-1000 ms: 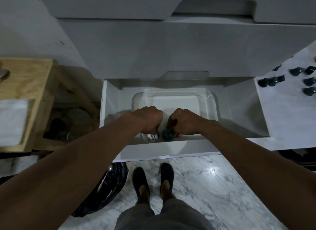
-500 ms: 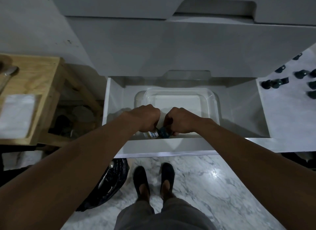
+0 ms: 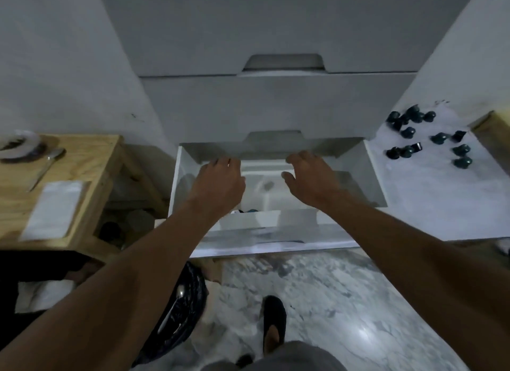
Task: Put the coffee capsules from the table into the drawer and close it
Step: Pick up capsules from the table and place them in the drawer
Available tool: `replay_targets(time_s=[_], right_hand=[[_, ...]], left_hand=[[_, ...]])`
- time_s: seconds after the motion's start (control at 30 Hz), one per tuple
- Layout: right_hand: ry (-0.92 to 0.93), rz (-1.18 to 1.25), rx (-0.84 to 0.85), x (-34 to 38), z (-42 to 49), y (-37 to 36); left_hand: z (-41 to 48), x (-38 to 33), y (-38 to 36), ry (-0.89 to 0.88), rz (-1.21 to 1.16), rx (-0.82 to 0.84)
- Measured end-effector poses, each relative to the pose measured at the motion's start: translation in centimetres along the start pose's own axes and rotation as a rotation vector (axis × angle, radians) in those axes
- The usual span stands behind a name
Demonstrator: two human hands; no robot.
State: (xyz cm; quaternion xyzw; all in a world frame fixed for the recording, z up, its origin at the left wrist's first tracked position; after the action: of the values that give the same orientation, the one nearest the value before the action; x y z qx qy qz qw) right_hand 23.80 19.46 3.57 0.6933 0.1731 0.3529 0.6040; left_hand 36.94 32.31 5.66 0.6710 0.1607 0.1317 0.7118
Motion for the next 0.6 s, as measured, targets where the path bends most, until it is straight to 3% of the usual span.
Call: replay_targets(time_s=[0.2,0.6], right_hand=[[-0.047,-0.043,-0.272,-1.6,-7.4,5.6],[-0.372,-0.043,-0.363,-12.5,-18.3,11.4]], left_hand=[[-3.3,-3.9,2.9,-0.218,-0.059,-0.274],[-4.1,-20.3,7.1,-0.598,-0.131,-0.324]])
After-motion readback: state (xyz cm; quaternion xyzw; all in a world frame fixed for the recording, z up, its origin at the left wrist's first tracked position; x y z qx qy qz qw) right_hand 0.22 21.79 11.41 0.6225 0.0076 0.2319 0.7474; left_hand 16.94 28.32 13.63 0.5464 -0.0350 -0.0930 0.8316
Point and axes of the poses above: each hand's wrist, its own z-axis towards the middle knuckle, its own y-axis out of the back of the hand, x = y × z, the point moved 5 cm from there along z, towards the middle knuckle, and after that the axes turned 2 degrees about -y, right-handed, at the moved point
